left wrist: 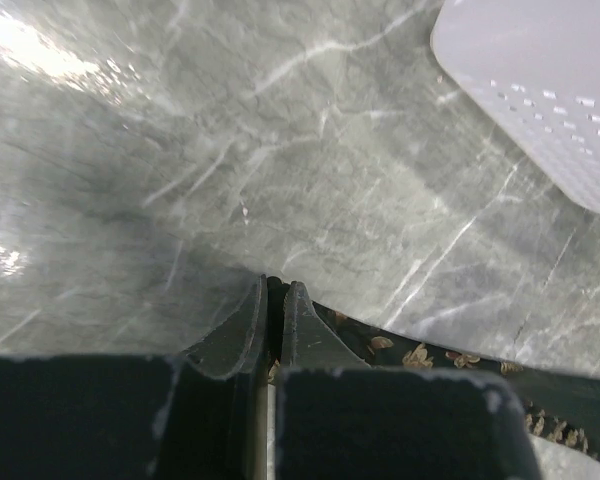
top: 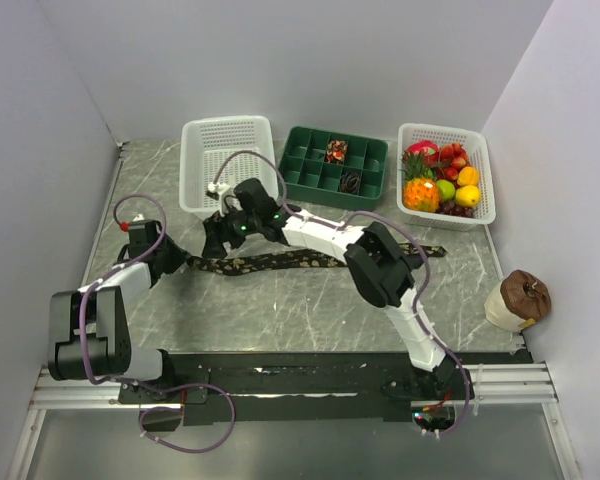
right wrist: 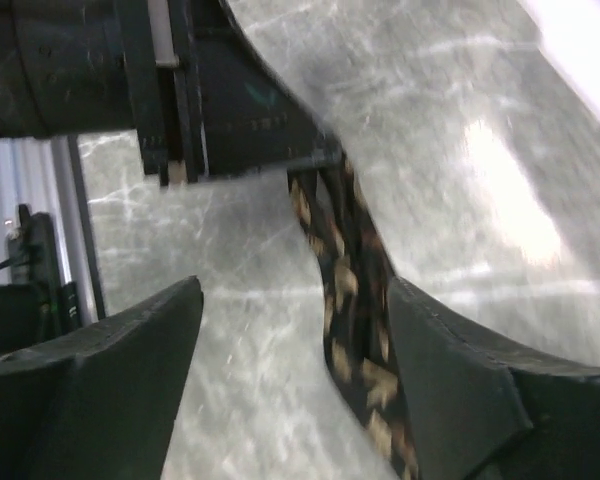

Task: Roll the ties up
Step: Flatten out the tie at the center of the board.

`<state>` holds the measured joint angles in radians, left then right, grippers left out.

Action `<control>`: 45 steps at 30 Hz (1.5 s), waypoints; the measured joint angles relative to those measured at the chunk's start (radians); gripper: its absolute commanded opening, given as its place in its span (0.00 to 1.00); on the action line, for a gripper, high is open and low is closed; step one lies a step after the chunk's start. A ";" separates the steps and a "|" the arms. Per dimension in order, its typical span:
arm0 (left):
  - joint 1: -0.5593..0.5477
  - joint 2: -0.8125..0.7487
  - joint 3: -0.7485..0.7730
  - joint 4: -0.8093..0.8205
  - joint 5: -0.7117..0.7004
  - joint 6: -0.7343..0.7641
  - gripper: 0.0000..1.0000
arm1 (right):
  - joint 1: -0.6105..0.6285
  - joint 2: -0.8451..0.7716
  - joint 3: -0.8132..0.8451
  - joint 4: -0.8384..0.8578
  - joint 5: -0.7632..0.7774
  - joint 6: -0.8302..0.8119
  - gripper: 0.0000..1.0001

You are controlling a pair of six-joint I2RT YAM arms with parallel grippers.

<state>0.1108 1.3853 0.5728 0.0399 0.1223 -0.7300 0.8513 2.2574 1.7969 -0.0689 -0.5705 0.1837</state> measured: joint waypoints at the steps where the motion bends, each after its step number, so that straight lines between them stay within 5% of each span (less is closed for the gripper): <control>1: 0.000 0.002 0.000 0.000 0.009 -0.003 0.01 | 0.006 0.019 0.021 0.002 0.002 -0.008 0.91; 10: 0.000 -0.012 0.000 -0.003 0.053 -0.032 0.01 | 0.058 0.157 0.168 -0.068 0.039 -0.105 0.97; 19: 0.000 -0.030 0.000 -0.001 0.109 -0.061 0.01 | 0.074 0.234 0.257 -0.122 0.080 -0.130 0.86; 28: 0.001 -0.087 0.000 -0.010 0.116 -0.088 0.06 | 0.069 0.253 0.264 -0.146 0.001 -0.129 0.38; 32: 0.001 -0.087 0.000 -0.023 0.116 -0.103 0.27 | 0.069 0.257 0.271 -0.172 -0.051 -0.137 0.22; 37: 0.019 -0.100 -0.014 -0.022 0.116 -0.100 0.78 | 0.069 0.285 0.327 -0.225 -0.134 -0.160 0.10; 40: 0.040 -0.137 -0.031 -0.027 0.104 -0.089 0.88 | 0.064 0.286 0.330 -0.252 -0.188 -0.180 0.05; 45: 0.045 -0.287 -0.090 0.010 0.092 -0.048 0.86 | 0.045 0.285 0.321 -0.264 -0.281 -0.196 0.04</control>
<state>0.1558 1.0985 0.4831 0.0494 0.2142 -0.7784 0.8967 2.5427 2.1178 -0.3325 -0.8516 -0.0128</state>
